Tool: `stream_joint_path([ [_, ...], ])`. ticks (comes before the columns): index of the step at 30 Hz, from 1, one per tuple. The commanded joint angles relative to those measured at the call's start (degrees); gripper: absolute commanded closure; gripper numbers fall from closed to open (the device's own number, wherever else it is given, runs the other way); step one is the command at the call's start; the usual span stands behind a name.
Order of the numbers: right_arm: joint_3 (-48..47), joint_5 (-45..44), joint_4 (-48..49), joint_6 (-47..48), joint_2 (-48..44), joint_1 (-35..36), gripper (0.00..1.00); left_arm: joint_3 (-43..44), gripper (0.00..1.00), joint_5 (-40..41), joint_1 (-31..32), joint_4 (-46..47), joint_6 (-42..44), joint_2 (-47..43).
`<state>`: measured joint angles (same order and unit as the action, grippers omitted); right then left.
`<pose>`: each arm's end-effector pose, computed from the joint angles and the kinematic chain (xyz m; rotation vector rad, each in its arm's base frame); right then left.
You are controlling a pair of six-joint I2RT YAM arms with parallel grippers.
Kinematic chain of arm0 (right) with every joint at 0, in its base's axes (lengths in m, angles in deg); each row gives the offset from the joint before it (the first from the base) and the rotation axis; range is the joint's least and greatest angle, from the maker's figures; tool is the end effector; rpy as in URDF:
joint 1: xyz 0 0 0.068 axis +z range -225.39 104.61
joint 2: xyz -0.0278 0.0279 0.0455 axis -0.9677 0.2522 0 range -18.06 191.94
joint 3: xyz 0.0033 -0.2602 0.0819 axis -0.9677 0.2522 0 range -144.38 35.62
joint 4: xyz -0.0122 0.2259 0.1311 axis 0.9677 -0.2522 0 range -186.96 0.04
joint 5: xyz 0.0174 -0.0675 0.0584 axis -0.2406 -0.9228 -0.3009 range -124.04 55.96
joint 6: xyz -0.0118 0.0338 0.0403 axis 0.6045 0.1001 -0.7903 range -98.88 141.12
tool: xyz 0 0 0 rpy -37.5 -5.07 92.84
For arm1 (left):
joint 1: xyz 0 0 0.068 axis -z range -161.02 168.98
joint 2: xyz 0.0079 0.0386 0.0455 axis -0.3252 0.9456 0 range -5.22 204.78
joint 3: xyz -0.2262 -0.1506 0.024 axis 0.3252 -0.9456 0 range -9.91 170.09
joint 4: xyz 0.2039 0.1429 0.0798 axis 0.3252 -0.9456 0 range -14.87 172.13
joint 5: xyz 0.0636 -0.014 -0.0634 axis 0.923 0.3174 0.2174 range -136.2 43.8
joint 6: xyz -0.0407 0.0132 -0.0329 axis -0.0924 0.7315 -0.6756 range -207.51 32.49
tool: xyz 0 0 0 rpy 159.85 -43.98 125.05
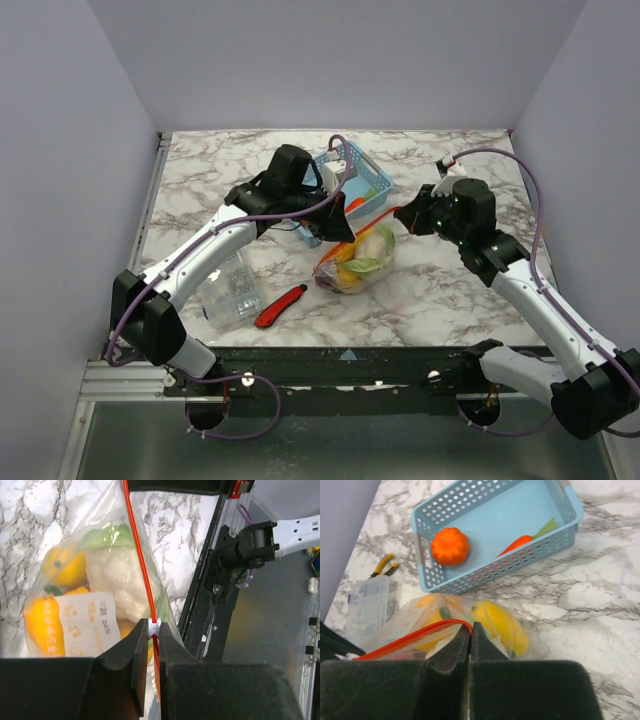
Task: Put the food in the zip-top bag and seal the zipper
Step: Zip the zipper food storage bag at the center of the board.
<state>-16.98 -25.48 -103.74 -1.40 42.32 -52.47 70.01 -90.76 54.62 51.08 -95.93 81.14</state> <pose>0.2209 0.0992 0.3292 -0.1087 1.9995 0.6634 0.2554 -0.2139 0.3485 0.9746 2.0867 -1.2749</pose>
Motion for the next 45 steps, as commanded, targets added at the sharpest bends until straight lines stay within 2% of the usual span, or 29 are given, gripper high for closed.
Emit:
stream_joint_path([
  [1,1.15,-14.33,1.11,0.99,-0.62,-1.41,1.0,-2.74,0.9,-0.54,0.15,-5.9,0.21,-4.48],
  [7,1.99,-19.26,-0.13,1.09,-0.85,-1.48,1.0,-6.45,0.89,0.69,0.22,-5.23,-0.75,-7.99],
  [19,2.42,-21.2,-1.45,2.34,-2.85,-1.57,1.0,-12.95,0.86,1.32,0.13,-4.41,-2.26,-13.35],
  [23,2.51,-21.48,-2.42,2.08,-3.42,-1.64,1.0,-13.37,0.78,0.26,-0.26,-4.01,-2.25,-13.62],
  [27,2.46,-21.83,-3.13,1.58,-3.69,-1.56,1.0,-13.75,0.56,0.98,-0.78,-2.38,-3.52,-14.02],
  [30,1.7,-22.98,-4.54,0.77,-3.51,-1.62,1.0,-13.01,0.49,3.24,-1.08,-1.11,-4.04,-15.07],
  [36,-1.03,-28.23,-10.29,-1.29,-4.11,-1.61,1.0,-9.04,0.44,12.59,-2.07,0.13,-4.58,-18.33],
  [45,-4.8,-31.98,-23.62,-11.2,-9.77,-1.61,1.0,-7.66,0.44,15.14,-2.36,3.21,-2.65,-20.07],
])
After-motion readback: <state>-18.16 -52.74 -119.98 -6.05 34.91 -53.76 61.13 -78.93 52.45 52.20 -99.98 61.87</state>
